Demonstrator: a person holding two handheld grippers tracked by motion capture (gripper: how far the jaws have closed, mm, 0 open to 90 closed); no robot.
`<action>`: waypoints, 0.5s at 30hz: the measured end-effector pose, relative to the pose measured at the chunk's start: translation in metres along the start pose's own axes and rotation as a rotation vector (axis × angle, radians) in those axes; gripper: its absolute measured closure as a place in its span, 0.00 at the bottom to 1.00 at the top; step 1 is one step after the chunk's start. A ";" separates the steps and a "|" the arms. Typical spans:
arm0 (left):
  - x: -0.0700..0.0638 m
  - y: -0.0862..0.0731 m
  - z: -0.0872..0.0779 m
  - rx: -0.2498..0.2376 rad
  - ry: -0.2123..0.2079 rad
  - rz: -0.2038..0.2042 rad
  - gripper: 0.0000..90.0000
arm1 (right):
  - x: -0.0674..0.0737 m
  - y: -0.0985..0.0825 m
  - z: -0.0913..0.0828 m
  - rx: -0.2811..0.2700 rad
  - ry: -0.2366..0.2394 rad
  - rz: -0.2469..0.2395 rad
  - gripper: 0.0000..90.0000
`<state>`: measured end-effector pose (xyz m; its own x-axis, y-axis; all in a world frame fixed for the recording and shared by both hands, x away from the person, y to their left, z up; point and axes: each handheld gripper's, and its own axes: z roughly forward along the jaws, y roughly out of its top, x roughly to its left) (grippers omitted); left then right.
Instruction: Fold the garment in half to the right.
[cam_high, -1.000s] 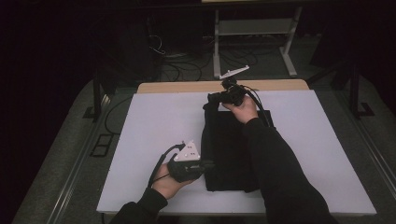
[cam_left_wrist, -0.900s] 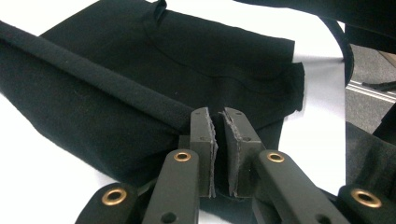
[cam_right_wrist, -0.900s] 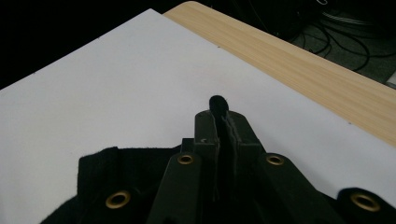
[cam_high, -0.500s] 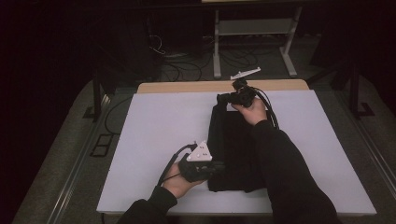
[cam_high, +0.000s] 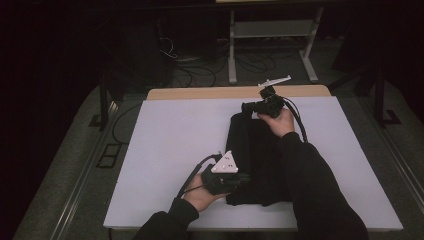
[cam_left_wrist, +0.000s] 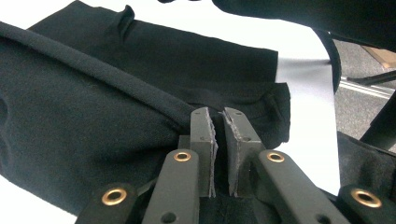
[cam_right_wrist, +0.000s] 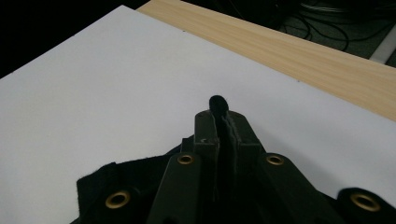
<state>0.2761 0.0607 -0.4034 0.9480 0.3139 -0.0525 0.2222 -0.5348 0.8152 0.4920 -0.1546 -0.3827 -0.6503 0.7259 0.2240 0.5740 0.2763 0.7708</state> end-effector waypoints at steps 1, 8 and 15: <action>0.000 0.000 0.002 0.001 -0.003 0.001 0.90 | -0.001 -0.001 -0.001 0.002 -0.001 0.004 0.92; -0.003 0.005 0.015 0.009 -0.026 0.008 0.90 | -0.010 -0.010 -0.005 0.006 -0.014 0.019 0.92; -0.005 0.012 0.026 0.008 -0.047 0.022 0.90 | -0.016 -0.015 -0.011 0.003 -0.026 0.024 0.92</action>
<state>0.2801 0.0323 -0.4082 0.9623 0.2650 -0.0616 0.2028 -0.5477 0.8117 0.4885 -0.1773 -0.3913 -0.6230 0.7485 0.2271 0.5912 0.2605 0.7633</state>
